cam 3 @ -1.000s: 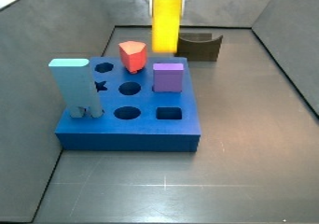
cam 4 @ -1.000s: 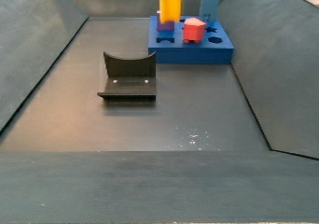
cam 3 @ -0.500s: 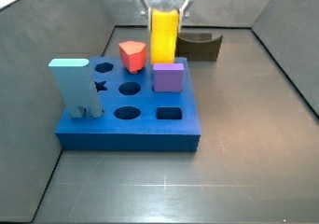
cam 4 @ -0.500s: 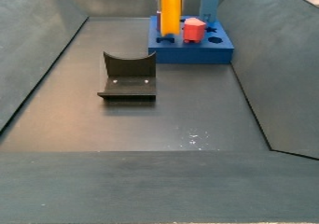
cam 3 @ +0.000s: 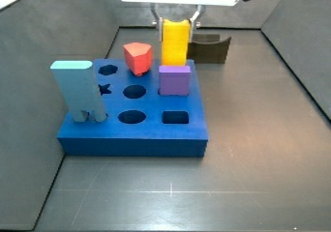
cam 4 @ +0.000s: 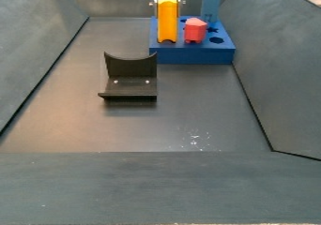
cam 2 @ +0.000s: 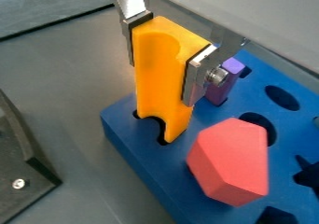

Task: Pick up the arch object. Move up. Place the arch object on the fixture. Regrasp the arch object. Move to above the board. Insert the arch object.
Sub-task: Insert the arch object.

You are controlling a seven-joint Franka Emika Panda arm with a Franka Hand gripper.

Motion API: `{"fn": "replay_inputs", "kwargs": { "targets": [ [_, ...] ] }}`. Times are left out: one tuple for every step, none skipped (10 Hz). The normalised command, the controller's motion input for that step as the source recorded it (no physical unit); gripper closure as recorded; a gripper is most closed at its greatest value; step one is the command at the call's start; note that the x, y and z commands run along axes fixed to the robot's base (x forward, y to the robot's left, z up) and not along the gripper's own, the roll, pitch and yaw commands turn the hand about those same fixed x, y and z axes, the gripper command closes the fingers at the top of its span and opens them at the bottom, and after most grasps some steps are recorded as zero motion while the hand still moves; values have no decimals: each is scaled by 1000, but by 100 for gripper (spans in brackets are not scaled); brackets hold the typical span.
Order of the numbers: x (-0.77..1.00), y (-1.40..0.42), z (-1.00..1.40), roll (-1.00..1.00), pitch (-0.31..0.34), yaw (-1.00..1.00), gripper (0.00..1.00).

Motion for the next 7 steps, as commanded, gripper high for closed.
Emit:
{"fn": "replay_inputs", "kwargs": {
  "targets": [
    [0,0,-289,109,0,-46,100],
    [-106,17,-429,53,-36,-40,100],
    [-234,43,-769,0,-227,0,100],
    [-169,34,-826,-16,-220,0,100],
    [0,3,-446,-69,-124,0,100],
    [-29,29,-120,-126,-116,0,100],
    [0,0,0,0,0,0,100]
  ]
}}
